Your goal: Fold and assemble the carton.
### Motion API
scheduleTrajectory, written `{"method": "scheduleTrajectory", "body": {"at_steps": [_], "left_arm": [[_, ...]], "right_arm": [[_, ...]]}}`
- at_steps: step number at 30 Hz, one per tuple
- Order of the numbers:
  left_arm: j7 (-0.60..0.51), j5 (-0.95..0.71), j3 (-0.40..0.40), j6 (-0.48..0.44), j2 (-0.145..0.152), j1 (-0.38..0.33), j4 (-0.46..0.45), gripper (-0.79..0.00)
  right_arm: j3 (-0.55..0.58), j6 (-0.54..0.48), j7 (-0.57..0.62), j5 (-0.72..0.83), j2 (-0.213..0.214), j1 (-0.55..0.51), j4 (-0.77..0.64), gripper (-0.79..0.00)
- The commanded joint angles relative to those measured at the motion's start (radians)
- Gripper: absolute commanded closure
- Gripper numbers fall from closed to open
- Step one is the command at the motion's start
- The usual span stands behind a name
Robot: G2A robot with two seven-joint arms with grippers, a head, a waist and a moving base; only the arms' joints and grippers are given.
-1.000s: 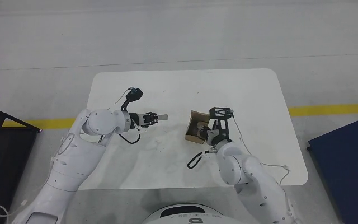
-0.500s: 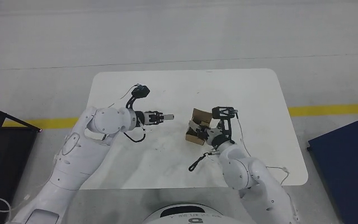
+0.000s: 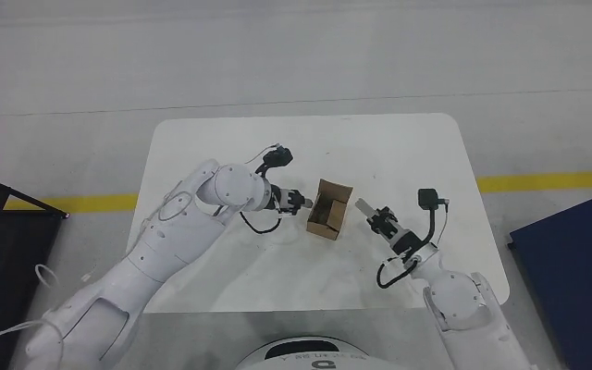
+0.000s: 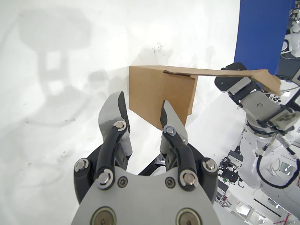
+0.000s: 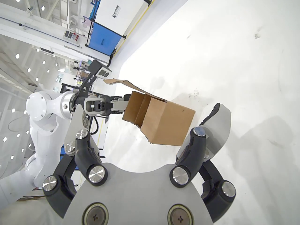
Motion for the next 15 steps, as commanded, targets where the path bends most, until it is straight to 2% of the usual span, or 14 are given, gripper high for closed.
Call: {"method": "scheduleTrajectory", "body": {"at_steps": [1, 9, 15], "left_arm": [[0.004, -0.008, 0.027, 0.000, -0.014, -0.023, 0.029, -0.308], [0.005, -0.021, 0.091, -0.005, -0.055, -0.087, 0.105, -0.286], [0.007, -0.034, 0.105, -0.008, -0.073, -0.109, 0.140, -0.308]], "right_arm": [[-0.012, -0.026, 0.033, 0.015, 0.001, 0.021, 0.022, -0.785], [-0.081, -0.038, 0.098, 0.028, 0.000, 0.119, 0.105, -0.785], [-0.112, -0.029, 0.107, 0.025, 0.000, 0.171, 0.141, -0.785]]}}
